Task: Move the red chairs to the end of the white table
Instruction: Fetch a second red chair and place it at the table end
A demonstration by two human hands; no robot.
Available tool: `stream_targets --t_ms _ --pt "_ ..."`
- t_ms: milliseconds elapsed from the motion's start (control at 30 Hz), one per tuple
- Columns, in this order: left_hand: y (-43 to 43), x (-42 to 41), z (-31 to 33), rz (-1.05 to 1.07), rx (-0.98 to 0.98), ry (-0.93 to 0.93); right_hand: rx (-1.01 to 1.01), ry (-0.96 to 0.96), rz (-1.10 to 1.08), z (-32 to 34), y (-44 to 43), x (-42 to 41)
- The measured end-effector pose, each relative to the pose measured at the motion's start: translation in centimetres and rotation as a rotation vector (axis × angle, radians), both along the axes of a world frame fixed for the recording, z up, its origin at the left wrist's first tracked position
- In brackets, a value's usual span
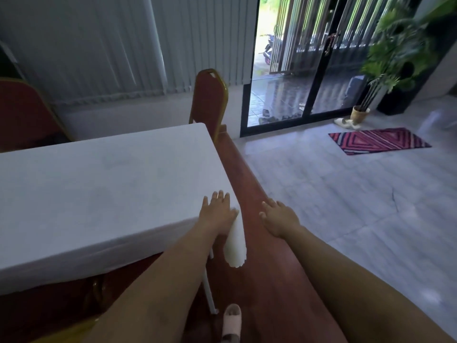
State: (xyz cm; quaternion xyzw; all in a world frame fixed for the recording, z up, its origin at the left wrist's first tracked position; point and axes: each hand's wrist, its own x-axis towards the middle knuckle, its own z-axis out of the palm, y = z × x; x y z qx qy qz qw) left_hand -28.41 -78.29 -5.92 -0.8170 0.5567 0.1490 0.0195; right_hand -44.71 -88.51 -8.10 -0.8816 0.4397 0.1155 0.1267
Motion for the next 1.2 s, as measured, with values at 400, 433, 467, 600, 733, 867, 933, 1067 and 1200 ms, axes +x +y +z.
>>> stream_targets --t_ms 400,433,467,600,733,867,933,1067,1200 --pt "-16.8 3.8 -2.5 -0.035 0.109 -0.039 0.080 0.051 -0.011 -0.5 -15.2 3.3" --pt "-18.1 3.8 -2.7 -0.038 0.122 -0.025 0.098 0.064 -0.016 -0.7 -16.4 3.3" --pt "-19.4 3.8 -2.8 -0.036 0.130 -0.015 0.106 0.075 -0.019 -0.9 -17.9 3.4" --pt "-25.8 4.2 -3.1 -0.030 0.130 -0.020 0.113 0.085 -0.005 -1.2 -24.5 3.6" --pt "-33.1 3.9 -2.7 0.005 0.141 -0.021 0.123 0.097 -0.001 -1.0 -32.5 3.2" --pt "-40.6 2.8 -1.8 0.038 0.141 0.050 0.120 0.130 0.038 -0.1 -40.1 2.6" --pt "-43.8 2.4 -1.3 0.046 0.115 0.064 0.107 0.148 0.056 0.1 -43.7 2.6" --pt "-49.2 2.8 -1.3 0.069 0.122 0.077 0.111 0.162 0.085 0.0 -49.8 3.7" --pt "-54.1 5.7 -1.8 0.130 0.132 0.064 0.128 0.158 0.114 -0.8 -55.5 6.3"
